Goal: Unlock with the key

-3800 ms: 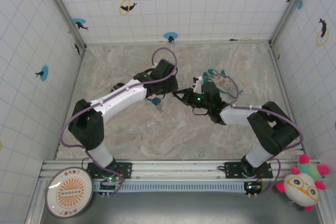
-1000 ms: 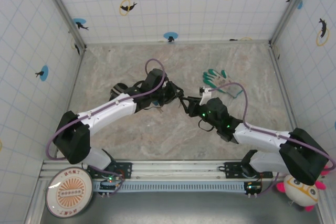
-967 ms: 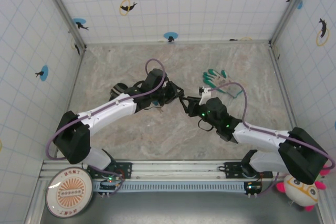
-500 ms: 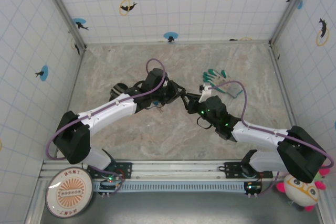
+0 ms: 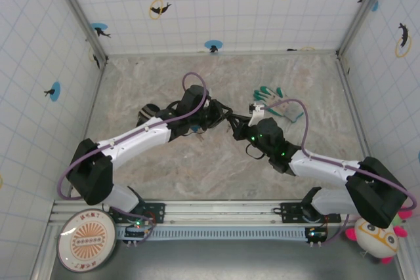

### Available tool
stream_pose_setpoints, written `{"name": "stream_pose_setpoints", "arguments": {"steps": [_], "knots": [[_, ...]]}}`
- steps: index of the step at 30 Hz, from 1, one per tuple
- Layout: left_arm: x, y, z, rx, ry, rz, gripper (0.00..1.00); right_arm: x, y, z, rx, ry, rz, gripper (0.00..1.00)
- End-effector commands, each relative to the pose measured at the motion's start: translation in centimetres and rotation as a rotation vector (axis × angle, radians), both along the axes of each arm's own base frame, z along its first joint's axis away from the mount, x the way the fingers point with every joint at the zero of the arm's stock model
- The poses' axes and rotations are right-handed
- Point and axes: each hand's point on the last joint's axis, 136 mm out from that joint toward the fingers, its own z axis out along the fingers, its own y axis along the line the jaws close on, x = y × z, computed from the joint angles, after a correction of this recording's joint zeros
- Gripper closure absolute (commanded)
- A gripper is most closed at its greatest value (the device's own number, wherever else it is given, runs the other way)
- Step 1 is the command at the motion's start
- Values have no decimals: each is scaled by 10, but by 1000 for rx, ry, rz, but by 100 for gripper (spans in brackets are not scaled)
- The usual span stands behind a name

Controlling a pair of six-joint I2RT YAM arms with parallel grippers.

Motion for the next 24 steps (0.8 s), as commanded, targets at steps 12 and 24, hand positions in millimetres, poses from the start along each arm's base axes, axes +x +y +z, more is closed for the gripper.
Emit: {"name": "stream_pose_setpoints", "arguments": {"steps": [12, 24], "knots": [[24, 26, 25, -6, -101, 47, 49, 1, -23, 8, -2, -15, -1, 100], [29, 62, 42, 117, -234, -128, 49, -9, -20, 19, -81, -6, 226, 100]]}}
